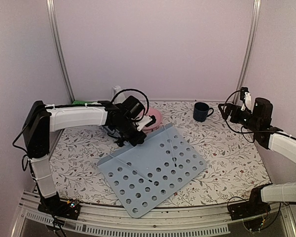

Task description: Set up the instrument practice props

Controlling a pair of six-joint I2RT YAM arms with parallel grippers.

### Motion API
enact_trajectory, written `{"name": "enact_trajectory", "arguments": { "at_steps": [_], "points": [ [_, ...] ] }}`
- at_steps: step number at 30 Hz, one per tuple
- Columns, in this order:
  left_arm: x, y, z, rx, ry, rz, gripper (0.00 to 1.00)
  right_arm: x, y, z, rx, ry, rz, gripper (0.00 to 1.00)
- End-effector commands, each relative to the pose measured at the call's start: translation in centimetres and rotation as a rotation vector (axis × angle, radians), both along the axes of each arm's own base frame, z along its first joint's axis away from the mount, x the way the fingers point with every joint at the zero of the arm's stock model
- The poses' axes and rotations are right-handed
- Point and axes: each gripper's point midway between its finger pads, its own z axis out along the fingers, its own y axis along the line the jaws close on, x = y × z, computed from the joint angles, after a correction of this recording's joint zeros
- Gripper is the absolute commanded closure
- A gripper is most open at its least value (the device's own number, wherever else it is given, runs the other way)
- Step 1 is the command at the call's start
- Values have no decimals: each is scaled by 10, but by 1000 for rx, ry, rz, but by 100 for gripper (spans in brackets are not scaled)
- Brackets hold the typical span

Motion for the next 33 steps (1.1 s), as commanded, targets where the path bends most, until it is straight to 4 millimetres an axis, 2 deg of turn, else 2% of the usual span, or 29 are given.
{"name": "enact_trajectory", "arguments": {
  "at_steps": [1,5,13,21,26,33],
  "points": [
    [-2,-34,109,-301,-73,-3,100,-3,-5,-1,5,-10,-32,1],
    [-3,-37,148,-404,-90,-1,100,-5,-12,0,7,-17,-70,1],
    [-7,-26,257,-681,-168,-23,100,-13,-16,15,27,-82,-89,1],
    [-10,-8,354,-791,-305,-23,100,-19,-11,21,39,-125,-59,1],
    [-10,3,396,-801,-370,1,100,-20,-1,20,46,-146,0,1],
    [-28,11,442,-919,-386,-12,100,-26,19,25,60,-194,128,1]
  ]
}}
